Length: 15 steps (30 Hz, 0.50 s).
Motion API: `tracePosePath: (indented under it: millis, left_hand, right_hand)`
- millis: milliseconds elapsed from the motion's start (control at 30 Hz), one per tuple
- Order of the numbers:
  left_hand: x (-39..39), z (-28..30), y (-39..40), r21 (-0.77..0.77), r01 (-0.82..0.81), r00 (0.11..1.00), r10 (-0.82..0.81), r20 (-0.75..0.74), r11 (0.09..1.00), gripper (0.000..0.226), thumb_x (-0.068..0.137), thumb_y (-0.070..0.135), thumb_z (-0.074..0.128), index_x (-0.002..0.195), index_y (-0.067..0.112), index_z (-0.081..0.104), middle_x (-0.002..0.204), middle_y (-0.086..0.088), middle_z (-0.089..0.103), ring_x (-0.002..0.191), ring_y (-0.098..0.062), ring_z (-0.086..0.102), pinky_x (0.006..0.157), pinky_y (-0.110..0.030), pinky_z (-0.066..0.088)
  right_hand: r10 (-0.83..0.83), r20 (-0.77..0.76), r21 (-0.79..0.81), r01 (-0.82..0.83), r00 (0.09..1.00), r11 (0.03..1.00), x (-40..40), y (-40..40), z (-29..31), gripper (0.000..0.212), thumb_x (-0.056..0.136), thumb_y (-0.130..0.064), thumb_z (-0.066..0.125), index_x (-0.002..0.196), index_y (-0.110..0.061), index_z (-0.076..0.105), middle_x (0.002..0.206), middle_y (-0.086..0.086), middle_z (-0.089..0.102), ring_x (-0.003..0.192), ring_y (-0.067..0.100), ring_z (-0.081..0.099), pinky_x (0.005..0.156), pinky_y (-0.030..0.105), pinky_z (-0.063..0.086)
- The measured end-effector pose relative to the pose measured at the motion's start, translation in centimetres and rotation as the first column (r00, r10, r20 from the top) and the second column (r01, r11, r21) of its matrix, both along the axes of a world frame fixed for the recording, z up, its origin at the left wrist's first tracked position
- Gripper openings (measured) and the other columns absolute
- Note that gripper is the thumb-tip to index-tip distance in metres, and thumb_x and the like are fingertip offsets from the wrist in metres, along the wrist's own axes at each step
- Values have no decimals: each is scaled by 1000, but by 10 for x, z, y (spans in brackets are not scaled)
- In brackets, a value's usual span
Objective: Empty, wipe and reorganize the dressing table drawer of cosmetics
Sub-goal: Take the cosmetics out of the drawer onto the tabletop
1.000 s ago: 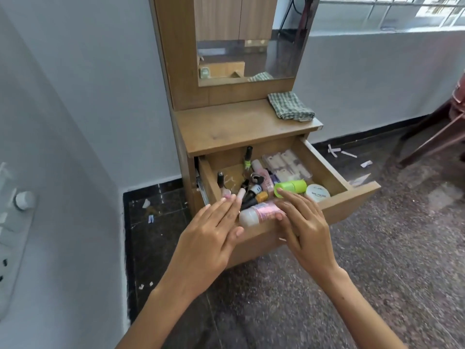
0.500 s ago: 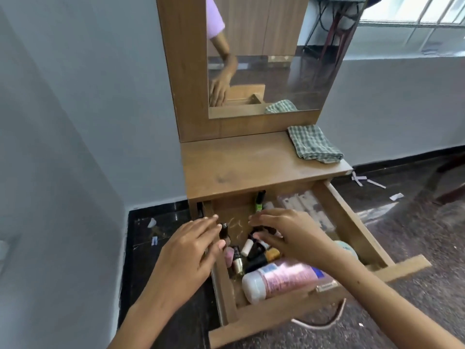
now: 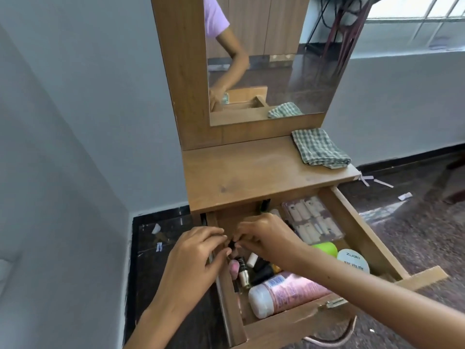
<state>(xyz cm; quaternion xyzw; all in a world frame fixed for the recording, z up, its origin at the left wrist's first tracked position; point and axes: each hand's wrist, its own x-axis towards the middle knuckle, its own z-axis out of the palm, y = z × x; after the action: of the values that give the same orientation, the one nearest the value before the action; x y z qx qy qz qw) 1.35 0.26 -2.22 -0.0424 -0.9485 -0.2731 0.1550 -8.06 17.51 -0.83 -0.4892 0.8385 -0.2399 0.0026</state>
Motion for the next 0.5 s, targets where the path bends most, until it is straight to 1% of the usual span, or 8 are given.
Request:
tracePosePath:
  millis: [100, 233, 267, 300, 333, 400, 467, 500]
  left_hand:
    - [-6, 3, 0, 39, 57, 998, -58, 7, 998, 35, 77, 31, 71, 111, 26, 67, 119, 17, 59, 112, 0, 48, 95, -19, 33]
    - [-16, 12, 6, 85, 152, 988, -148, -42, 985, 47, 78, 36, 70, 123, 29, 57, 122, 23, 51, 114, 14, 38, 103, -11, 20]
    - [-20, 15, 8, 104, 172, 984, -166, -64, 980, 48, 78, 37, 70, 124, 29, 56, 121, 23, 52, 114, 16, 38, 104, -11, 20]
    - [-24, 18, 9, 136, 183, 981, -172, -89, 974, 50, 77, 38, 71, 123, 29, 56, 118, 24, 55, 112, 17, 41, 104, -12, 24]
    - [-29, 21, 10, 183, 185, 980, -167, -110, 966, 49, 74, 38, 72, 120, 29, 58, 113, 26, 57, 108, 17, 45, 100, -15, 31]
    - [-35, 32, 11, 298, 182, 981, -153, -117, 937, 40, 70, 34, 78, 108, 30, 67, 98, 29, 63, 96, 10, 54, 86, -21, 42]
    - [-41, 43, 13, 411, 188, 981, -154, -116, 892, 30, 67, 25, 80, 96, 29, 72, 88, 26, 68, 86, 6, 61, 77, -18, 47]
    - [-44, 49, 12, 453, 176, 983, -135, -122, 874, 29, 67, 21, 81, 92, 31, 72, 85, 27, 68, 84, 7, 62, 75, -13, 46]
  right_hand:
    - [-77, -11, -71, 76, 997, 995, 1, 9, 6, 10, 77, -7, 71, 79, -16, 67, 76, -5, 67, 68, 13, 63, 59, 20, 44]
    - [-116, 59, -225, 126, 992, 966, 0, 22, 35, 5, 81, -9, 71, 85, -11, 73, 87, -5, 72, 76, 1, 65, 65, 10, 48]
    - [-106, 65, -261, 119, 992, 958, 0, 25, 44, 6, 80, -7, 72, 85, -10, 73, 89, -5, 72, 79, 0, 66, 65, 10, 50]
    - [-94, 75, -295, 112, 993, 949, 0, 26, 52, 6, 80, -5, 72, 85, -9, 73, 89, -4, 73, 80, -1, 66, 65, 13, 52]
    - [-82, 83, -322, 105, 993, 941, -1, 26, 59, 7, 80, -3, 72, 85, -7, 73, 90, -3, 73, 81, 0, 67, 66, 16, 54]
    - [-64, 90, -361, 92, 994, 928, -3, 25, 69, 7, 79, -1, 72, 86, -5, 73, 91, -1, 73, 83, 0, 67, 69, 15, 53]
    - [-89, 87, -396, 116, 992, 911, -4, 24, 71, 10, 80, -3, 71, 89, -5, 74, 94, -2, 73, 87, -1, 67, 73, 13, 52]
    - [-127, 76, -424, 147, 989, 894, -4, 23, 70, 12, 80, -6, 70, 92, -7, 75, 96, -3, 73, 90, -1, 67, 75, 14, 52]
